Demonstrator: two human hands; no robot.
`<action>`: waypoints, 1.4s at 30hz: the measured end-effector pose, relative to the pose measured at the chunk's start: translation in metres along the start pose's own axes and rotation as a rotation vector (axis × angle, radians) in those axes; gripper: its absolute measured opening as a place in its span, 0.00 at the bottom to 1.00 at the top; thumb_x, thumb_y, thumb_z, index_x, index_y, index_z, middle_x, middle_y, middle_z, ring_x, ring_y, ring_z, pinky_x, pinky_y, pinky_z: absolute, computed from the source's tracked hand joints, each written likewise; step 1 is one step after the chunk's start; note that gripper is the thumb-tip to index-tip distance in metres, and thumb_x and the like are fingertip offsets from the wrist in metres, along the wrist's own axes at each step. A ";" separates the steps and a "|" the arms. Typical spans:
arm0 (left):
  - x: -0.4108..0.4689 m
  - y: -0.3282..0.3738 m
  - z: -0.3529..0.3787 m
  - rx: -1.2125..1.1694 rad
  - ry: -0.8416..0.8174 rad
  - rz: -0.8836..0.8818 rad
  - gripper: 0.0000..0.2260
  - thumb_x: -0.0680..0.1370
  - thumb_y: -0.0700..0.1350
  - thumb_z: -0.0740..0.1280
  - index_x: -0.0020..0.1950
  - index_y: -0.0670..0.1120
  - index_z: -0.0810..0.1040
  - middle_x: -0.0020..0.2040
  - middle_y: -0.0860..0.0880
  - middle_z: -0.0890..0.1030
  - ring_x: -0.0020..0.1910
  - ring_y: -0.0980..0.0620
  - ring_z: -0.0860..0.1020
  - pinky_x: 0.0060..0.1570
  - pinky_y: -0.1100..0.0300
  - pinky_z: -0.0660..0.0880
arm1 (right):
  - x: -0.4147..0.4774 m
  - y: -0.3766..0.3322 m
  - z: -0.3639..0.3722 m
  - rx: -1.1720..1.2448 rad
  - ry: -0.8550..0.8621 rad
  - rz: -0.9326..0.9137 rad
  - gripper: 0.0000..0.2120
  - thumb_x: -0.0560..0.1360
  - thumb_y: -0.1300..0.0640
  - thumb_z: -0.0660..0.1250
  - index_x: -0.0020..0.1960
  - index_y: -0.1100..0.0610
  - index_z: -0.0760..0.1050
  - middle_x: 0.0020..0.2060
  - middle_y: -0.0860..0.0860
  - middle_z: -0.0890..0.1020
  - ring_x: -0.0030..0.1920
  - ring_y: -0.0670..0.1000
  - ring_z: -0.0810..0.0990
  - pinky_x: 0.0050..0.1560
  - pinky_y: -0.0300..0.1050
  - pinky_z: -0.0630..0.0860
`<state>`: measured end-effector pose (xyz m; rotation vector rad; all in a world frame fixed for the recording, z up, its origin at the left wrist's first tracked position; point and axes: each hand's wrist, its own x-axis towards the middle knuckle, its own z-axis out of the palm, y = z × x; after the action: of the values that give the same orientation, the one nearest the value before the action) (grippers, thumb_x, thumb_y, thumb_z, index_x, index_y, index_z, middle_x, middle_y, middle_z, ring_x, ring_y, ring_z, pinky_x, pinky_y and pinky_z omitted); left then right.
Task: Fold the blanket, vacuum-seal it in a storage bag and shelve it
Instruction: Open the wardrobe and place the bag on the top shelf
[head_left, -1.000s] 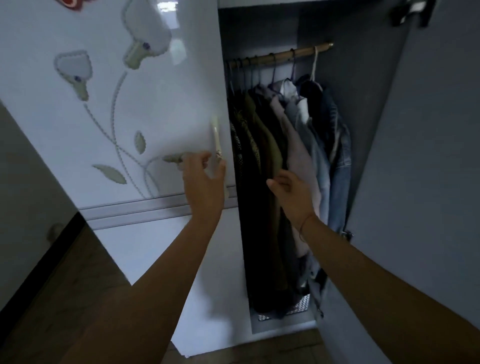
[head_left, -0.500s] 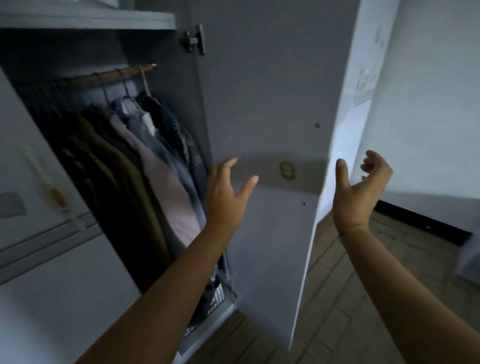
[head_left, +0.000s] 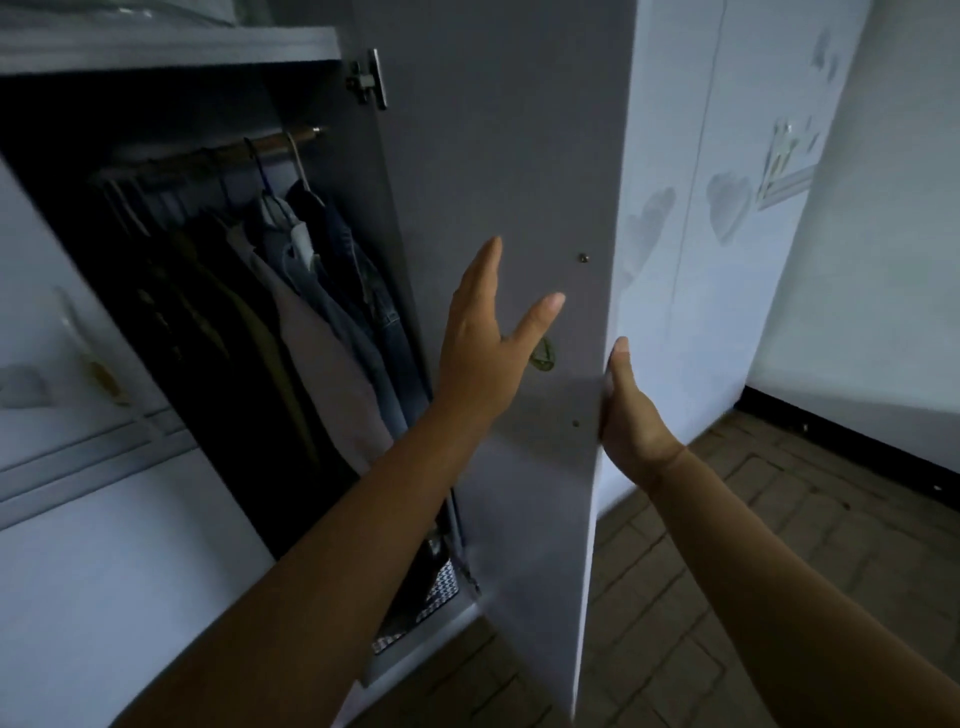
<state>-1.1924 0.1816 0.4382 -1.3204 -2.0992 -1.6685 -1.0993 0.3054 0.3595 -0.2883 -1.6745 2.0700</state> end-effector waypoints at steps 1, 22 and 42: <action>-0.001 0.001 -0.006 -0.009 0.011 -0.015 0.33 0.78 0.54 0.66 0.79 0.49 0.55 0.78 0.51 0.58 0.76 0.57 0.57 0.73 0.61 0.57 | 0.000 0.004 0.005 0.028 -0.017 0.006 0.31 0.78 0.32 0.41 0.70 0.43 0.71 0.66 0.49 0.78 0.66 0.51 0.76 0.67 0.52 0.71; -0.023 -0.101 -0.252 0.425 0.662 -0.052 0.20 0.76 0.54 0.69 0.64 0.45 0.78 0.59 0.49 0.80 0.59 0.54 0.76 0.61 0.55 0.74 | 0.069 0.064 0.280 -0.221 -0.217 -0.096 0.11 0.78 0.54 0.67 0.43 0.61 0.80 0.36 0.53 0.81 0.39 0.49 0.78 0.48 0.44 0.78; 0.049 -0.209 -0.351 1.124 0.501 -0.116 0.45 0.73 0.65 0.65 0.80 0.47 0.46 0.79 0.41 0.44 0.78 0.39 0.43 0.74 0.39 0.40 | 0.172 0.100 0.393 -0.309 -0.034 -0.123 0.11 0.79 0.55 0.66 0.38 0.53 0.77 0.33 0.50 0.78 0.37 0.47 0.74 0.44 0.41 0.74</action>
<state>-1.5032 -0.0882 0.4485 -0.3750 -2.1724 -0.4802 -1.4428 0.0300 0.3777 -0.2418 -1.9805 1.7351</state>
